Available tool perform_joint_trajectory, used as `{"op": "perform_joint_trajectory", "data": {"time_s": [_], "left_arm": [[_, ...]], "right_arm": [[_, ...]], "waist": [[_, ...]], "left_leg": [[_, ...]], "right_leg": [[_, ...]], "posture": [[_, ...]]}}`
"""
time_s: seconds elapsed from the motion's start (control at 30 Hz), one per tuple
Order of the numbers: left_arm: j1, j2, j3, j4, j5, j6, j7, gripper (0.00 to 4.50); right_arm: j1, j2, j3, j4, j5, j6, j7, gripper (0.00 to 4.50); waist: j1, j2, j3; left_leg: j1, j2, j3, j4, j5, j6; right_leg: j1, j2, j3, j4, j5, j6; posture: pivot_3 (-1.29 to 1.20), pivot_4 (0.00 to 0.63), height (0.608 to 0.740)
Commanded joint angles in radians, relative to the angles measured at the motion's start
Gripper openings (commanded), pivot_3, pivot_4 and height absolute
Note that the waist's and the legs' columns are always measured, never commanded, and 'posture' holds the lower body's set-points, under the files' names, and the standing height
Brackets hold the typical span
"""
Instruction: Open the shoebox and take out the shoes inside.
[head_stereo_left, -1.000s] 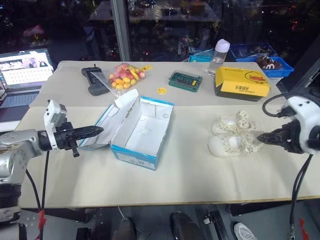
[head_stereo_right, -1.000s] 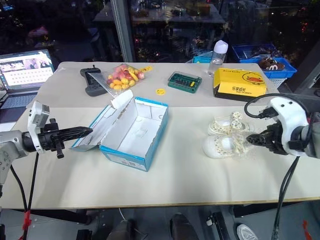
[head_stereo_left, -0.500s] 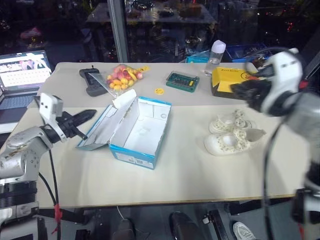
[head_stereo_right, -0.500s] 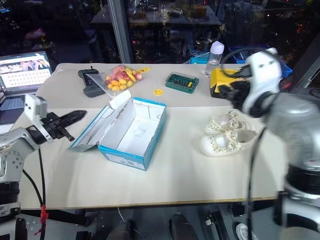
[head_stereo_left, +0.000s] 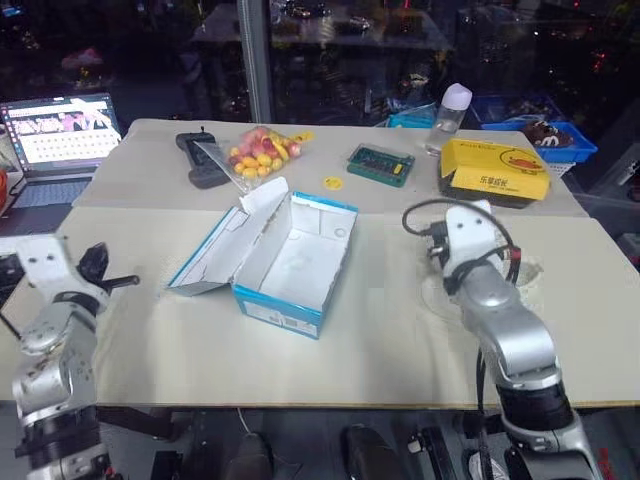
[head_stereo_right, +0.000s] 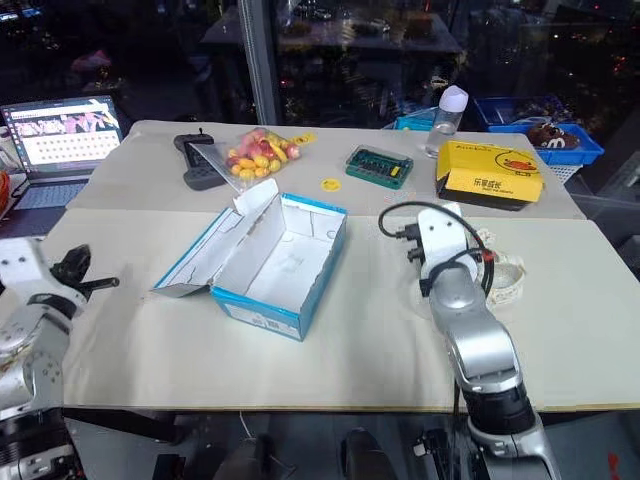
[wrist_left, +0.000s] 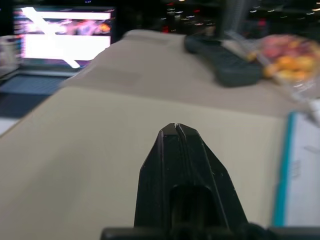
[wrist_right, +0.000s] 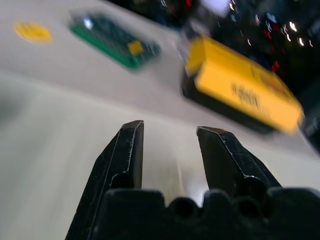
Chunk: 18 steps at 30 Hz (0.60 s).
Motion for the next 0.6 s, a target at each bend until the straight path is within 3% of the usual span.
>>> {"op": "perform_joint_trajectory", "data": {"time_s": [0.03, 0.6], "left_arm": [[0.028, 0.015, 0.058, -0.021, -0.001, -0.046, 0.012, 0.0], [0.033, 0.003, 0.044, -0.009, -0.019, -0.086, -0.021, 0.0]], "right_arm": [[0.08, 0.011, -0.027, -0.064, -0.026, -0.042, 0.031, 2.17], [0.12, 0.085, -0.069, 0.004, -0.061, -0.169, 0.113, 2.17]], "waist": [[-0.004, -0.002, -0.001], [-0.007, -0.004, -0.002]], "left_leg": [[0.002, 0.0, 0.0, 0.0, 0.0, 0.0], [0.012, 0.0, 0.0, -0.001, 0.0, 0.0]], "right_leg": [[0.001, 0.0, 0.0, 0.0, 0.0, 0.0], [0.013, 0.0, 0.0, -0.003, -0.001, 0.0]], "posture": [[0.0, 0.15, 0.726], [0.0, 0.15, 0.726]]}}
